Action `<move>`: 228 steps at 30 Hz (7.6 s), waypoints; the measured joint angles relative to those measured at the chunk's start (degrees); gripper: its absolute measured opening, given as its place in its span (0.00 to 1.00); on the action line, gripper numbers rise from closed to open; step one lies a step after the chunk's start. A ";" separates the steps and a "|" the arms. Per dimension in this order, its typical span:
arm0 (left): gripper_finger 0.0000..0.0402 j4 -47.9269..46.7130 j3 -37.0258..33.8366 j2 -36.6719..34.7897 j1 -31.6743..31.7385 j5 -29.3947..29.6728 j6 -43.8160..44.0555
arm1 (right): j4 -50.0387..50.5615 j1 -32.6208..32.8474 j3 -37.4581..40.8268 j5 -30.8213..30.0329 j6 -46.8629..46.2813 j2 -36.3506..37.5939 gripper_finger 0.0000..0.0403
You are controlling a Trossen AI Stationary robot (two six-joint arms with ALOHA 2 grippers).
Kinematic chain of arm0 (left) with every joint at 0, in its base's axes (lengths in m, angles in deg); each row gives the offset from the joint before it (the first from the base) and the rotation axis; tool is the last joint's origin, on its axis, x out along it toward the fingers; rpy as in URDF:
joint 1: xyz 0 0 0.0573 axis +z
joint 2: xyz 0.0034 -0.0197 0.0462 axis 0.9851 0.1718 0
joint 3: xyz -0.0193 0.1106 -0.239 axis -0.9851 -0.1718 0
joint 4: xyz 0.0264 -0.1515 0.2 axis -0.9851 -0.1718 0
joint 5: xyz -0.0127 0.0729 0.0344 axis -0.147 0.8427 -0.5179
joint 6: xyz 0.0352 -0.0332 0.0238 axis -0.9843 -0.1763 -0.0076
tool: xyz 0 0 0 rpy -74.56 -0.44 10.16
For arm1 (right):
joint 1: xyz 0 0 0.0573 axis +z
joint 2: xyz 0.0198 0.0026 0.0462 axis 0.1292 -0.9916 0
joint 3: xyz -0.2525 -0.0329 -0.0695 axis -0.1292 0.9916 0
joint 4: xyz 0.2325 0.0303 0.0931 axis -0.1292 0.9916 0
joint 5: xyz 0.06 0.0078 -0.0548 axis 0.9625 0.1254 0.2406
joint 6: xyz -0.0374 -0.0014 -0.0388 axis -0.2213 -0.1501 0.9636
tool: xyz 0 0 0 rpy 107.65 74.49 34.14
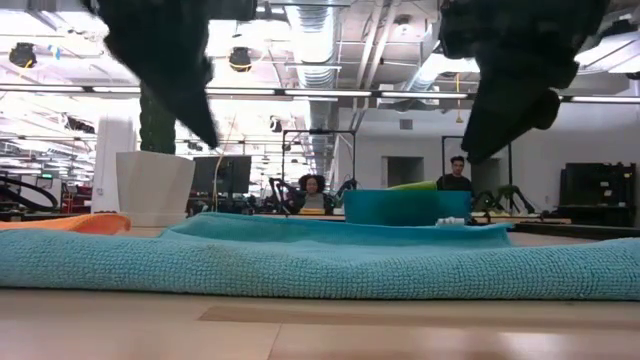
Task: Fold microfiber towels
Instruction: Fold the blue towel
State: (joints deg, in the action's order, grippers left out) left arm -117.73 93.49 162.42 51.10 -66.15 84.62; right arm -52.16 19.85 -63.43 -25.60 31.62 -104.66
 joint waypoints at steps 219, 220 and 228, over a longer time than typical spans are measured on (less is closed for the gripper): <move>0.00 20.89 -9.38 9.29 -2.72 -7.68 10.82 | -11.74 -25.30 0.09 12.59 51.23 -10.91 0.08; 0.00 20.82 -9.39 9.12 -2.72 -7.69 11.95 | -11.52 -25.64 0.09 12.60 50.37 -10.65 0.09; 0.00 17.67 -9.53 -0.11 -1.58 -2.52 16.91 | -14.87 -22.97 0.24 12.11 45.41 0.74 0.02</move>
State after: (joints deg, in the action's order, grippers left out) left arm -100.07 83.96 162.31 49.52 -68.67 101.54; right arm -67.03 -3.12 -63.19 -13.49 77.03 -103.92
